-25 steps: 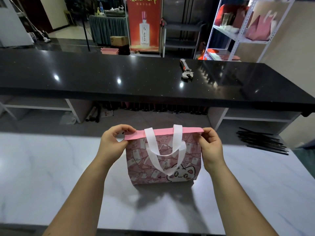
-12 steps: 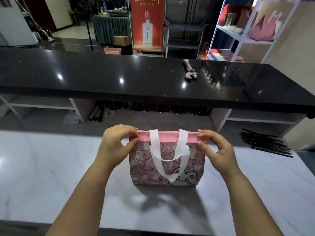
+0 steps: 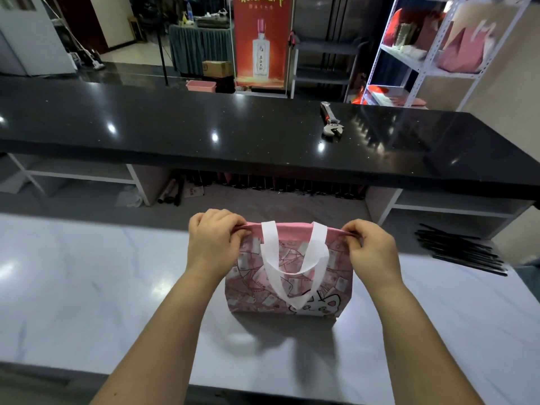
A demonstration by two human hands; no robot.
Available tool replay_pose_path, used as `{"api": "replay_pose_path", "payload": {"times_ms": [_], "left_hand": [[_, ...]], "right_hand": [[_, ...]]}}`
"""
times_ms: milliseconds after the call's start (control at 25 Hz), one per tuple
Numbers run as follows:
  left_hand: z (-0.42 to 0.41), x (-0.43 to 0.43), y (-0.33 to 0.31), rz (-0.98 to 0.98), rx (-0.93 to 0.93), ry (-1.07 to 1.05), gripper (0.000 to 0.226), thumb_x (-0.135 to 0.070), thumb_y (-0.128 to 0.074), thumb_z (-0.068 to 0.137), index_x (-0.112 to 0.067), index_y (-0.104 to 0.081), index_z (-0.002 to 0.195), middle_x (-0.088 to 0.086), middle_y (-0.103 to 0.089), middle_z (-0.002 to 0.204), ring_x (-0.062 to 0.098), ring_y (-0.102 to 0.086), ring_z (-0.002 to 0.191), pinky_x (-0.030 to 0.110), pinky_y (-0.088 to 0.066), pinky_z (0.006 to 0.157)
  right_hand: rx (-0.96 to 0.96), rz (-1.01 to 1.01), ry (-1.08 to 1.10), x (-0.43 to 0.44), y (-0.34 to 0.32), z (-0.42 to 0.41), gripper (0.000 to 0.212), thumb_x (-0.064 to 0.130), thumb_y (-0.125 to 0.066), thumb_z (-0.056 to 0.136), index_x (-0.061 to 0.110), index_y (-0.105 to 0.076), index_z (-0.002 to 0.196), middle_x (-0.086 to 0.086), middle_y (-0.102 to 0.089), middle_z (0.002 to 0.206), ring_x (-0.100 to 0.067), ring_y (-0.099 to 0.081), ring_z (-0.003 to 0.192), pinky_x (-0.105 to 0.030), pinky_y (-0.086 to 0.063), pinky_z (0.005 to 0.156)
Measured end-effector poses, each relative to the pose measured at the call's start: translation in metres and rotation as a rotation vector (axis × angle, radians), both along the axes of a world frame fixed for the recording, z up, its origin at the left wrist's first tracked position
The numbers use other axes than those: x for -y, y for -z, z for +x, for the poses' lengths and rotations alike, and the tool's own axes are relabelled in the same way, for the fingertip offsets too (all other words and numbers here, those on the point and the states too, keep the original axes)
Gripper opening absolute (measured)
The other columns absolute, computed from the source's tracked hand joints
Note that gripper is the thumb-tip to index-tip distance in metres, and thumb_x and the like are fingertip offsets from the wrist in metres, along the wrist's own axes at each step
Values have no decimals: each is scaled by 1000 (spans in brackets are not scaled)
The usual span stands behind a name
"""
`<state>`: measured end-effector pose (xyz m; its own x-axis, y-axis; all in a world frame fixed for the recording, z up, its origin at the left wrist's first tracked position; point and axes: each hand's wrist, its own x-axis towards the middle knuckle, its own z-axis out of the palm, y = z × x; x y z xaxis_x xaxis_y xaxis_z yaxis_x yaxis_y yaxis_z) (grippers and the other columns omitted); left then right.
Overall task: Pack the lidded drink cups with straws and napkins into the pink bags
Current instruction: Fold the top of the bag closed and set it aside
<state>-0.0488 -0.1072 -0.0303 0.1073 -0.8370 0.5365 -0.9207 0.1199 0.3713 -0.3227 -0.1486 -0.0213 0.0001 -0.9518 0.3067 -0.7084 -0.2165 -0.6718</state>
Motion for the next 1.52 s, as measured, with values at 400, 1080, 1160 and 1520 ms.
{"api": "replay_pose_path", "payload": {"times_ms": [400, 1080, 1160, 1520], "left_hand": [[-73, 25, -10, 184, 188, 135, 13, -24, -59, 89, -29, -68, 96, -10, -67, 95, 18, -57, 96, 35, -23, 87], [-21, 11, -2, 61, 44, 48, 15, -9, -66, 80, -23, -69, 84, -10, -67, 83, 19, -60, 85, 35, -32, 85], [-8, 8, 2, 41, 41, 90, 16, -10, -70, 80, -23, -70, 88, -10, -68, 85, 18, -61, 84, 38, -40, 85], [0, 32, -16, -12, -165, -35, 31, -5, -67, 83, -15, -70, 113, 5, -66, 115, 23, -58, 110, 36, -46, 96]], "right_hand": [[-511, -145, -264, 5, -11, 56, 14, 14, -53, 87, 20, -66, 83, 5, -64, 80, -24, -57, 83, -34, -33, 72], [-268, -108, -246, 9, -12, 12, 19, 2, -60, 82, 17, -71, 82, 6, -70, 81, -19, -61, 80, -38, -48, 78], [-213, -50, -239, 13, -10, 0, 18, 6, -60, 86, 19, -72, 90, 10, -68, 86, -14, -58, 83, -34, -48, 79], [-184, -224, -86, 19, -6, -4, 11, 11, -60, 89, 13, -70, 87, -2, -69, 82, -24, -61, 76, -30, -46, 63]]}}
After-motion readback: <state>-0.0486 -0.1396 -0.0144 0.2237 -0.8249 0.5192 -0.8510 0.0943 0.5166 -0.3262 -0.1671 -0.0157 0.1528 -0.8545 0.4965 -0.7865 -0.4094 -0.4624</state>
